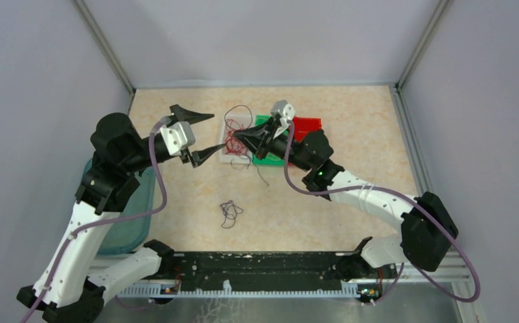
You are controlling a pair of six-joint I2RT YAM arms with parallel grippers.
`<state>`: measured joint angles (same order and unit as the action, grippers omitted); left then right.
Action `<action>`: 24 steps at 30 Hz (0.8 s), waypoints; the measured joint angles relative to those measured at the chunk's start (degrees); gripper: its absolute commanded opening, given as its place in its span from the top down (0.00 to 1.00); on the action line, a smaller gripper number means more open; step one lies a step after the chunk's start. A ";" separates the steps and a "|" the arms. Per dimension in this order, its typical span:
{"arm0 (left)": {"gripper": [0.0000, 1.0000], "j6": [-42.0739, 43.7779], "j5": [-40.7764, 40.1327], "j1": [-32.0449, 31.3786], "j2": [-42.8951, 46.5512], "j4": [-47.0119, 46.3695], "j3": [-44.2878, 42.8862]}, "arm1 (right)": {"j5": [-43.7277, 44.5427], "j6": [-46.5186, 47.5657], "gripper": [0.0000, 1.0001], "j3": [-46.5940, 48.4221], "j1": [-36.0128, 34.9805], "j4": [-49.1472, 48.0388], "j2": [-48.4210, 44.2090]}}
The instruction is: Untangle the cables
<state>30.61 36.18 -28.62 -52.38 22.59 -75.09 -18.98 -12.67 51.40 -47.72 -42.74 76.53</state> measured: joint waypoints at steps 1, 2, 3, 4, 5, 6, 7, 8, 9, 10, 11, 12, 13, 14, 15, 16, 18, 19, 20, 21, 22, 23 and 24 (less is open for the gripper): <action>0.04 -0.04 -0.22 0.00 0.00 0.42 0.00 | 0.59 0.02 1.00 -0.04 0.96 0.35 -0.20; 0.01 -0.20 -0.55 0.00 -0.02 1.03 0.00 | 1.46 0.22 1.00 -0.24 2.12 0.74 -0.52; 0.00 0.04 -0.83 0.00 -0.09 1.79 0.00 | 2.60 0.70 1.00 -0.61 3.39 1.42 -1.16; 0.00 0.00 -1.07 0.00 -0.13 2.45 0.00 | 3.67 1.25 1.00 -1.05 4.48 2.34 -1.81; 0.00 0.11 -1.27 0.00 -0.24 3.37 0.00 | 4.81 1.88 1.00 -1.53 5.53 3.30 -2.51; 0.00 0.24 -1.51 0.00 -0.37 4.20 0.00 | 6.10 2.54 1.00 -1.90 6.73 4.26 -3.10; 0.00 0.35 -1.81 0.00 -0.55 5.14 0.00 | 7.65 3.28 1.00 -2.27 8.11 5.57 -3.69; 0.00 0.52 -2.16 0.00 -0.70 6.08 0.02 | 9.18 4.00 1.00 -2.43 9.27 6.82 -3.96; 0.00 0.72 -2.54 0.00 -0.81 6.84 0.04 | 11.15 5.11 1.00 -2.69 10.54 7.93 -4.04; 0.00 0.90 -2.99 0.00 -0.90 7.41 0.13 | 13.31 6.27 1.00 -2.93 11.45 9.01 -4.04; 0.00 0.94 -3.39 0.00 -0.98 7.85 0.17 | 15.89 7.72 1.00 -3.21 12.28 10.25 -4.02; 0.00 1.16 -3.89 0.00 -1.03 8.26 0.22 | 18.53 9.09 1.00 -3.69 12.94 11.19 -3.93; 0.00 1.31 -4.35 0.00 -1.05 8.59 0.28 | 20.61 10.14 1.00 -3.98 13.44 11.74 -3.72; 0.00 1.44 -4.70 0.00 -1.05 8.83 0.37 | 23.17 11.23 1.00 -4.17 14.08 12.22 -3.26; 0.00 1.60 -4.94 0.00 -1.05 9.03 0.46 | 25.40 12.11 1.00 -4.20 14.69 12.28 -2.54; 0.00 1.73 -5.14 0.00 -1.05 9.27 0.55 | 26.88 12.68 1.00 -4.20 15.30 12.11 -1.84; 0.00 1.97 -5.27 0.00 -1.05 9.57 0.76 | 30.05 13.55 1.00 -4.39 17.05 11.28 0.04; 0.00 2.01 -5.31 0.00 -1.05 9.73 0.81 | 31.28 13.73 1.00 -4.46 17.86 10.69 1.01; 0.00 2.03 -5.40 0.00 -1.05 9.81 0.83 | 32.37 13.88 1.00 -4.46 18.67 9.97 2.19; 0.00 2.03 -5.55 0.00 -1.05 9.92 0.83 | 33.38 14.05 1.00 -4.46 19.26 9.22 3.54; 0.00 2.03 -5.64 0.00 -1.03 10.01 0.83 | 34.40 14.21 1.00 -4.46 19.71 8.61 4.92; 0.00 2.01 -5.81 0.00 -1.03 10.03 0.83 | 35.06 14.25 1.00 -4.46 19.93 8.20 6.03; 0.00 1.97 -6.10 0.00 -1.03 10.03 0.83 | 35.91 14.45 1.00 -4.46 20.24 7.69 7.61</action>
<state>32.58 30.09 -28.62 -53.41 32.62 -74.26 16.93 1.78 46.94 -27.49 -35.05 84.14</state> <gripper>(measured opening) 0.998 0.014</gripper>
